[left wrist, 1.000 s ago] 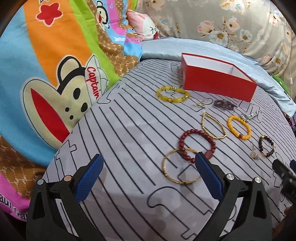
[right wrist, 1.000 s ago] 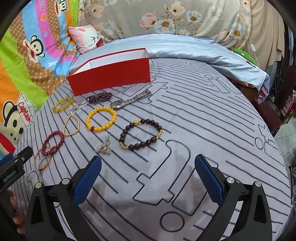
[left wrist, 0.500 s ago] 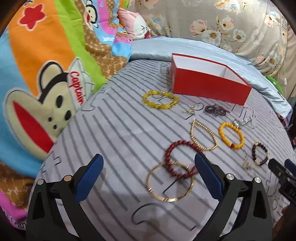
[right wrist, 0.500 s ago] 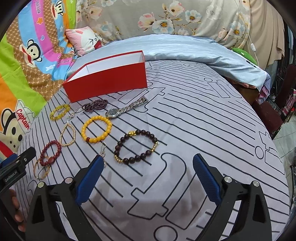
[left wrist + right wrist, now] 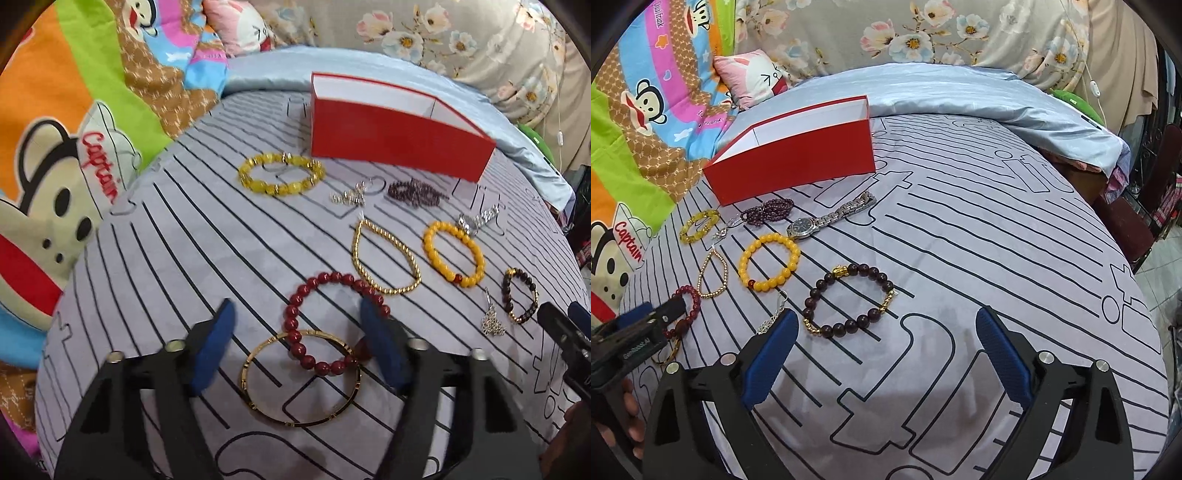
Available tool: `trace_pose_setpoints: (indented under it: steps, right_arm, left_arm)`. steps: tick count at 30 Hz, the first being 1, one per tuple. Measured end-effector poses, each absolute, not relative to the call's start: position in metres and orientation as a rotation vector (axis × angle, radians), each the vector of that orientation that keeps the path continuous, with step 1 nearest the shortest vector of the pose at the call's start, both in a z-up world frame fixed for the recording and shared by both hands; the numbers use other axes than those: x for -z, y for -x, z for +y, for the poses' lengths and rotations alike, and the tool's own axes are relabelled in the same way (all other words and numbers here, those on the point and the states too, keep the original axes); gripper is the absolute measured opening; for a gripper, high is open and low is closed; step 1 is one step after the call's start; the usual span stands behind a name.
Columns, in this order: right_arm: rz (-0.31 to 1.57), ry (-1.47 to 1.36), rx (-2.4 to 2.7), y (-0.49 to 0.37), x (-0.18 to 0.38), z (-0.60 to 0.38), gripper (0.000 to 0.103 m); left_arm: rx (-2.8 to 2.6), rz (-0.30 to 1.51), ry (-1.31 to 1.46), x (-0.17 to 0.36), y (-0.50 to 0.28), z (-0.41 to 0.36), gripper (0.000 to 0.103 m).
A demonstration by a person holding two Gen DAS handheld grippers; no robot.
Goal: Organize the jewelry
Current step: 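Move left tool to the dark red bead bracelet while right tool approaches the dark brown bead bracelet, then close left tool on the red bead bracelet while right tool closes on the brown bead bracelet, then lift both bracelets and carry them over the open red box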
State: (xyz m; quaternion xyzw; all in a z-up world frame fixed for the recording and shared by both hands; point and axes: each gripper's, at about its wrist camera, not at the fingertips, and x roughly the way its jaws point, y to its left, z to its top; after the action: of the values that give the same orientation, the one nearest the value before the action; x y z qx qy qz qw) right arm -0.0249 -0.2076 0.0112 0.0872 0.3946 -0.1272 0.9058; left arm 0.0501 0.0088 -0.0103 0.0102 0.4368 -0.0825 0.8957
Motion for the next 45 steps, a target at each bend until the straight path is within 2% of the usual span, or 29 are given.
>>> trace_pose_setpoints:
  steps: [2,5,7,10,11,13,17,20,22,24,36,45]
  right_arm:
    - [0.818,-0.181,0.261,0.023,-0.011,-0.209,0.095]
    - [0.826,-0.185,0.261,0.019,-0.010,-0.211,0.091]
    - [0.836,-0.184,0.264,0.015,-0.009,-0.212,0.084]
    - [0.853,-0.179,0.274,0.009,-0.007,-0.213,0.073]
    - [0.865,-0.178,0.280,0.006,-0.005,-0.214,0.070]
    - [0.885,-0.187,0.277,0.000,-0.001,-0.216,0.057]
    - [0.891,-0.159,0.279,-0.007,0.002,-0.214,0.047]
    - [0.887,-0.142,0.277,-0.007,0.003,-0.211,0.033]
    - [0.884,-0.143,0.267,-0.008,0.003,-0.211,0.015]
    - [0.885,-0.148,0.260,-0.008,0.002,-0.211,0.007]
    - [0.795,-0.208,0.196,0.014,-0.038,-0.211,0.007]
    - [0.719,-0.216,0.113,-0.001,-0.089,-0.215,0.007]
  left_arm:
    - [0.170,0.898,-0.032,0.010,-0.051,0.008,0.056]
    - [0.185,0.890,-0.035,0.010,-0.050,0.007,0.038]
    - [0.195,0.888,-0.030,0.009,-0.050,0.006,0.022]
    - [0.215,0.892,-0.014,0.009,-0.051,0.006,0.008]
    - [0.220,0.895,-0.006,0.008,-0.051,0.007,0.007]
    - [0.234,0.896,0.013,0.007,-0.050,0.009,0.007]
    - [0.255,0.885,0.029,0.001,-0.045,0.008,0.007]
    - [0.272,0.874,0.041,-0.006,-0.040,0.007,0.007]
    - [0.284,0.863,0.047,-0.012,-0.036,0.005,0.007]
    - [0.295,0.855,0.051,-0.017,-0.033,0.004,0.007]
    - [0.362,0.793,0.063,-0.059,-0.013,-0.004,0.007]
    - [0.410,0.674,0.037,-0.121,-0.027,-0.011,0.007]
